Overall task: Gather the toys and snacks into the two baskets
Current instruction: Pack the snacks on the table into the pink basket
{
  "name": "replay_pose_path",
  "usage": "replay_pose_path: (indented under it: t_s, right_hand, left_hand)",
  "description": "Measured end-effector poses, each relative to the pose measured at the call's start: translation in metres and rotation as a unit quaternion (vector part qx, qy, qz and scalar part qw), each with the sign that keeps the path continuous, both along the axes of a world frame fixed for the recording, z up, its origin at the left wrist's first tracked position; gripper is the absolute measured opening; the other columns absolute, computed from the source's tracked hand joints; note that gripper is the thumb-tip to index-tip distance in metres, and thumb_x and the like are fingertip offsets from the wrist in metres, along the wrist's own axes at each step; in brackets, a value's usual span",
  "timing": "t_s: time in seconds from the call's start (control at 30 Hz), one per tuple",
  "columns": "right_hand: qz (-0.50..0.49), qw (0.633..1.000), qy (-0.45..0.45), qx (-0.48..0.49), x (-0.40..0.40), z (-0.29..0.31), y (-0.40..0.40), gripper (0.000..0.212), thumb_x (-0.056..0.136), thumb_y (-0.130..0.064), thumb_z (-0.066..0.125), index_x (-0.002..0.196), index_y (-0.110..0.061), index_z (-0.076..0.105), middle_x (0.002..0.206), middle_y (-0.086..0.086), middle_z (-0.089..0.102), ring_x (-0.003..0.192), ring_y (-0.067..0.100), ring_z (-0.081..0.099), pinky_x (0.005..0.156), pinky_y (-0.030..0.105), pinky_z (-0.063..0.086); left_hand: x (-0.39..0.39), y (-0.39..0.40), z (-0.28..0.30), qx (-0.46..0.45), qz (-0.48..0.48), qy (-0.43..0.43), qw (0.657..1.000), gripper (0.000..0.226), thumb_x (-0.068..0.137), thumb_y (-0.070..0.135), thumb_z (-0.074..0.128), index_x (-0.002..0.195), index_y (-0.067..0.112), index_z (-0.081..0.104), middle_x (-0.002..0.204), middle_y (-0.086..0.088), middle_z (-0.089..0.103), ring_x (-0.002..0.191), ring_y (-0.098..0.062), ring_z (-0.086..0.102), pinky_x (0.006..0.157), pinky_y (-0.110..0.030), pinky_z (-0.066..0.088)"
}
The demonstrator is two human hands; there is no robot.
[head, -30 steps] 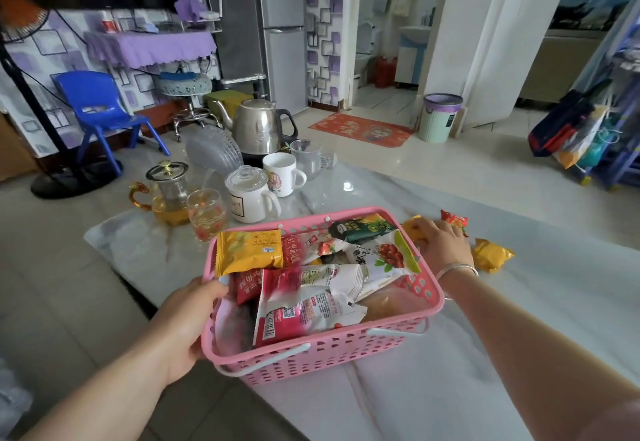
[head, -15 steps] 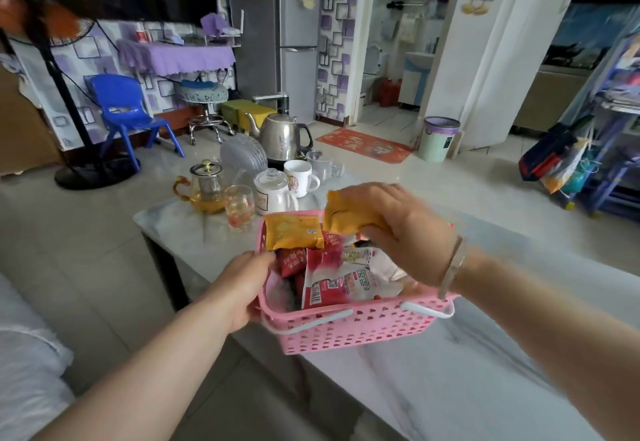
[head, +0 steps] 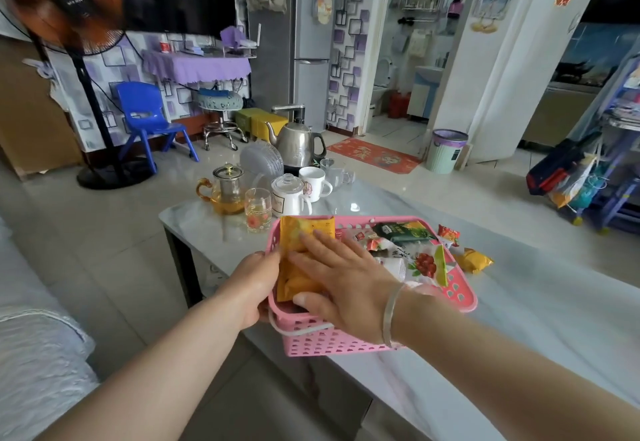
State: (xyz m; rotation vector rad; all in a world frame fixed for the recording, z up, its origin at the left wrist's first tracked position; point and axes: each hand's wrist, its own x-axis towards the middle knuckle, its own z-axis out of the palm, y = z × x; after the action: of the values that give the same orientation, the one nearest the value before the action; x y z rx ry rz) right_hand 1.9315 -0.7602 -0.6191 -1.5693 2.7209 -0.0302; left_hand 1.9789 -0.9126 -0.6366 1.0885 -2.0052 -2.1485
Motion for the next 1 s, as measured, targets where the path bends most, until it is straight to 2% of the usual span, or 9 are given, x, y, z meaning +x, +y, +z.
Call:
replay_pose_path:
  t_s: [0.13, 0.23, 0.33, 0.5, 0.6, 0.7, 0.87, 0.93, 1.0]
  right_hand:
    - [-0.056, 0.994, 0.024, -0.093, -0.027, 0.011, 0.018, 0.067, 0.088, -0.066, 0.015, 0.149, -0.038, 0.005, 0.157, -0.012, -0.008, 0.143, 0.009, -0.011, 0.118, 0.037, -0.007]
    - [-0.121, 0.976, 0.039, -0.178, -0.058, 0.018, 0.036, 0.066, 0.088, -0.06, 0.017, 0.148, -0.035, 0.015, 0.157, -0.01, 0.002, 0.145, 0.011, 0.001, 0.119, 0.039, 0.004]
    - [-0.182, 0.944, 0.069, -0.265, -0.099, 0.014, 0.057, 0.059, 0.094, -0.052, 0.022, 0.146, -0.026, 0.03, 0.157, -0.001, 0.018, 0.143, 0.019, 0.019, 0.116, 0.041, 0.014]
    - [-0.306, 0.878, 0.049, -0.366, -0.17, -0.027, 0.091, 0.043, 0.097, -0.021, 0.043, 0.14, -0.012, 0.041, 0.149, 0.01, 0.036, 0.136, 0.029, 0.034, 0.112, 0.041, 0.027]
    - [-0.38, 0.862, 0.0, -0.334, -0.194, -0.07, 0.099, 0.045, 0.093, -0.014, 0.051, 0.136, -0.007, 0.043, 0.142, 0.014, 0.043, 0.13, 0.034, 0.04, 0.109, 0.043, 0.032]
    - [-0.397, 0.887, -0.057, -0.229, -0.2, -0.117, 0.09, 0.054, 0.089, -0.016, 0.057, 0.139, -0.007, 0.039, 0.145, 0.014, 0.039, 0.131, 0.032, 0.039, 0.107, 0.04, 0.033]
    - [-0.403, 0.893, -0.124, -0.159, -0.204, -0.171, 0.053, 0.065, 0.093, -0.02, 0.043, 0.15, -0.032, 0.015, 0.157, 0.007, 0.014, 0.14, 0.029, 0.024, 0.105, 0.041, 0.036]
    - [-0.418, 0.886, -0.118, -0.161, -0.21, -0.179, 0.046, 0.065, 0.094, -0.018, 0.04, 0.149, -0.035, 0.012, 0.158, 0.005, 0.009, 0.143, 0.027, 0.018, 0.109, 0.039, 0.032]
    - [-0.438, 0.879, -0.083, -0.169, -0.225, -0.183, 0.047, 0.055, 0.097, -0.025, 0.037, 0.149, -0.029, 0.019, 0.158, 0.006, 0.007, 0.145, 0.026, 0.011, 0.115, 0.039, 0.022]
  left_hand:
    - [-0.018, -0.01, 0.003, 0.004, 0.018, 0.01, 1.0, 0.037, 0.101, 0.045, 0.045, 0.101, 0.014, 0.064, 0.095, -0.02, 0.075, 0.093, -0.04, 0.071, 0.091, -0.059, 0.053]
    - [-0.039, -0.018, 0.006, -0.003, 0.03, 0.01, 0.999, 0.033, 0.103, 0.041, 0.042, 0.099, 0.014, 0.061, 0.092, -0.017, 0.074, 0.088, -0.036, 0.07, 0.081, -0.051, 0.056]
    - [-0.061, -0.028, 0.007, -0.01, 0.046, 0.013, 0.999, 0.03, 0.104, 0.038, 0.041, 0.103, 0.015, 0.06, 0.093, -0.017, 0.073, 0.085, -0.034, 0.07, 0.07, -0.045, 0.055]
    - [-0.093, -0.042, 0.006, 0.005, 0.073, 0.02, 0.997, 0.027, 0.104, 0.036, 0.04, 0.103, 0.018, 0.059, 0.096, -0.015, 0.073, 0.087, -0.034, 0.071, 0.078, -0.055, 0.057]
    - [-0.108, -0.05, 0.002, 0.013, 0.084, 0.022, 0.996, 0.025, 0.104, 0.036, 0.04, 0.103, 0.02, 0.059, 0.099, -0.015, 0.073, 0.09, -0.035, 0.07, 0.081, -0.059, 0.055]
    - [-0.121, -0.058, -0.002, 0.01, 0.092, 0.018, 0.996, 0.026, 0.105, 0.035, 0.039, 0.101, 0.019, 0.058, 0.097, -0.016, 0.072, 0.087, -0.035, 0.069, 0.075, -0.056, 0.055]
    - [-0.136, -0.072, -0.009, 0.009, 0.095, 0.018, 0.995, 0.028, 0.105, 0.036, 0.037, 0.1, 0.019, 0.059, 0.093, -0.013, 0.072, 0.081, -0.031, 0.069, 0.061, -0.048, 0.054]
    - [-0.138, -0.074, -0.009, 0.01, 0.099, 0.021, 0.995, 0.026, 0.105, 0.033, 0.039, 0.096, 0.019, 0.059, 0.088, -0.013, 0.072, 0.078, -0.031, 0.068, 0.061, -0.049, 0.054]
    - [-0.139, -0.077, -0.009, 0.005, 0.097, 0.025, 0.995, 0.025, 0.105, 0.031, 0.041, 0.095, 0.019, 0.06, 0.085, -0.012, 0.072, 0.077, -0.031, 0.069, 0.065, -0.051, 0.054]
